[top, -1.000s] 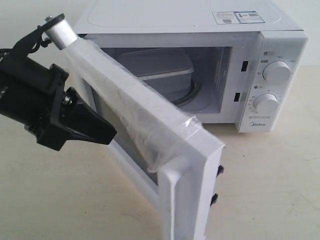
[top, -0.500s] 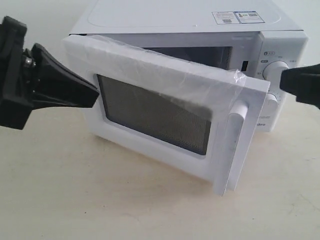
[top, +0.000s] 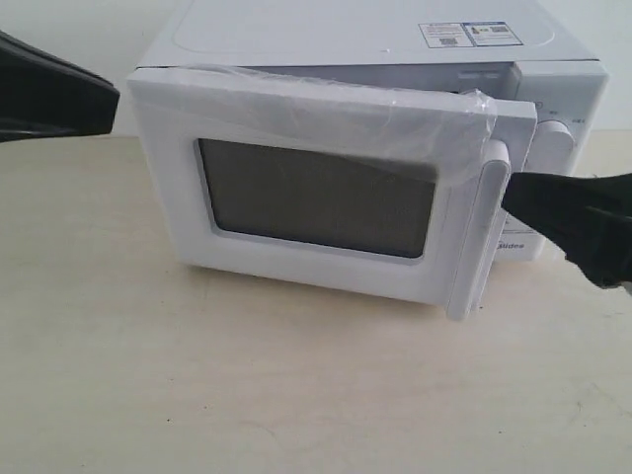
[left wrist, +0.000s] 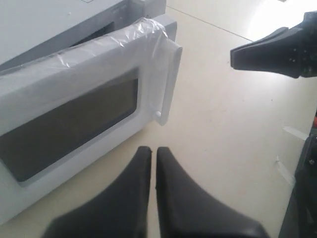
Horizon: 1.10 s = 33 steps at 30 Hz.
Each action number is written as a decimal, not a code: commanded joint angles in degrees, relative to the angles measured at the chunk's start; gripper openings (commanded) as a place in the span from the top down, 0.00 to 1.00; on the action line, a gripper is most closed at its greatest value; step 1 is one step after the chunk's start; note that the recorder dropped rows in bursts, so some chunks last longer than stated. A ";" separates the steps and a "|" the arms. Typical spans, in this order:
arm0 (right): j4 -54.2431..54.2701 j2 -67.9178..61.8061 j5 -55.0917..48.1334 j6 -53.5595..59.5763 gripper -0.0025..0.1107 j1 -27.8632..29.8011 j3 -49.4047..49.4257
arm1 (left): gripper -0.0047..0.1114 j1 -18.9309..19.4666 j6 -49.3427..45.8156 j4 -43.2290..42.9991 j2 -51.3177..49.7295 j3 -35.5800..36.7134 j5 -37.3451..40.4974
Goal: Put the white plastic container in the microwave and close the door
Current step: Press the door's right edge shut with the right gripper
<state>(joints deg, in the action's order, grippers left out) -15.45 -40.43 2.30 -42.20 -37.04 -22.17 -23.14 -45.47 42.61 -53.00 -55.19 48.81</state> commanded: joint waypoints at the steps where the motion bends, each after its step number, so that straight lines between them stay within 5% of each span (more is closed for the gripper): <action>1: 0.06 -5.29 11.29 3.07 0.98 -0.16 0.27 | 0.92 -0.14 1.48 0.05 1.58 -0.49 -0.70; 9: 28.99 -18.71 26.10 33.39 0.98 -0.16 0.27 | 0.92 -0.14 4.11 -0.23 1.83 -0.49 -0.48; 21: 34.04 -28.89 38.16 41.71 0.98 -0.16 -0.21 | 0.92 -0.14 4.34 -0.23 1.83 -0.49 0.60; 33: 38.23 -41.72 39.86 46.84 0.98 -0.16 -9.48 | 0.92 -0.14 4.32 -0.23 1.83 -0.39 0.93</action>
<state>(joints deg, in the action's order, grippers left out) 21.57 -81.11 41.35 2.97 -37.10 -30.26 -23.14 -41.56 42.27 -51.51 -55.19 49.16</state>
